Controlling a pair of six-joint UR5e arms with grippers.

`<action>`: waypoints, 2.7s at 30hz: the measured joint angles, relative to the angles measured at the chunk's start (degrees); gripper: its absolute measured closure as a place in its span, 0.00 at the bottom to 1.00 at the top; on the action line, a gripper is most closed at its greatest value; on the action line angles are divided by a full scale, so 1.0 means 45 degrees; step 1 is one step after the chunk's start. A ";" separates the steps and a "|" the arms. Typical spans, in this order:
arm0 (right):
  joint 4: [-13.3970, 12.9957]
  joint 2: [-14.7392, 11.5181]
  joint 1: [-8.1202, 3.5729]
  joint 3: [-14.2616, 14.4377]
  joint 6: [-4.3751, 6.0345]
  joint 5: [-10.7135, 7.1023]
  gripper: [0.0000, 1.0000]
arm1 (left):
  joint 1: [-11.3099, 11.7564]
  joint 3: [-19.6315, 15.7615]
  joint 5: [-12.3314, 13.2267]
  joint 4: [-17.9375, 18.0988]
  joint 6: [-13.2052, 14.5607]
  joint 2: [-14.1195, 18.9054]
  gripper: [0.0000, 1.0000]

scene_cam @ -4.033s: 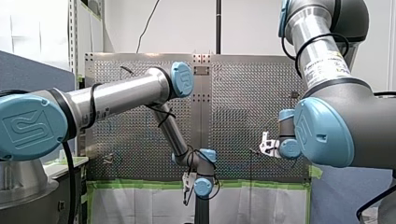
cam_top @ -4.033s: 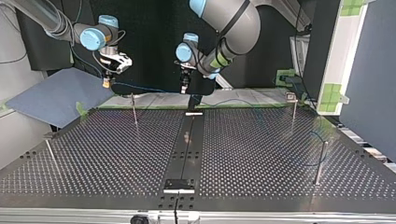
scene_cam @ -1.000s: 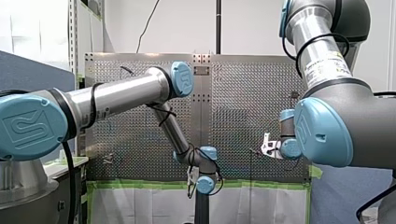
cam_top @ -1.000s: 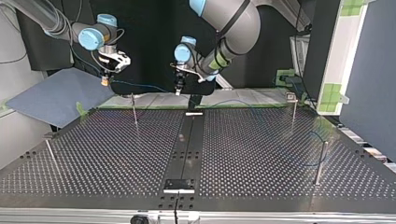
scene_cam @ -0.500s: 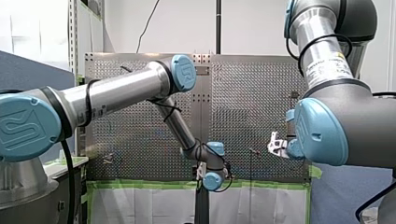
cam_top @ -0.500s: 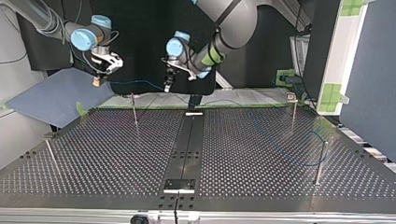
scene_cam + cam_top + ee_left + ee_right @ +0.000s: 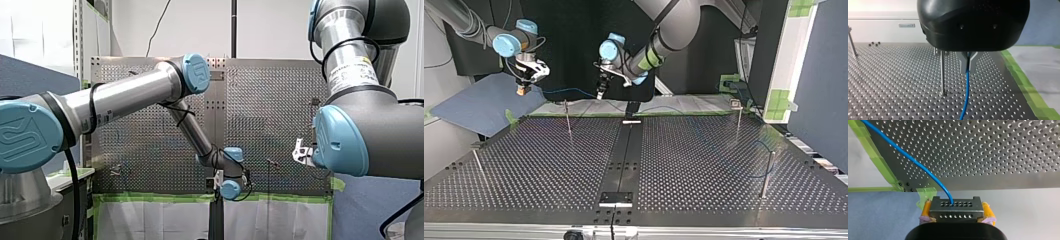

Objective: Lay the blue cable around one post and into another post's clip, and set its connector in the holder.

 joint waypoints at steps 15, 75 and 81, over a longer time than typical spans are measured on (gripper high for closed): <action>-0.0271 0.0006 -0.0200 -0.0008 0.0021 -0.0244 1.00 | 0.0309 -0.0002 0.0012 0.0012 -0.0533 0.0005 0.99; -0.0085 0.0771 -0.0289 -0.0860 0.0025 -0.0583 1.00 | 0.0683 0.0366 0.0998 -0.0105 -0.1933 0.0004 0.99; 0.0073 0.0758 -0.0330 -0.0868 -0.0004 -0.0574 1.00 | 0.0586 0.0356 0.1029 -0.0218 -0.1820 0.0025 0.99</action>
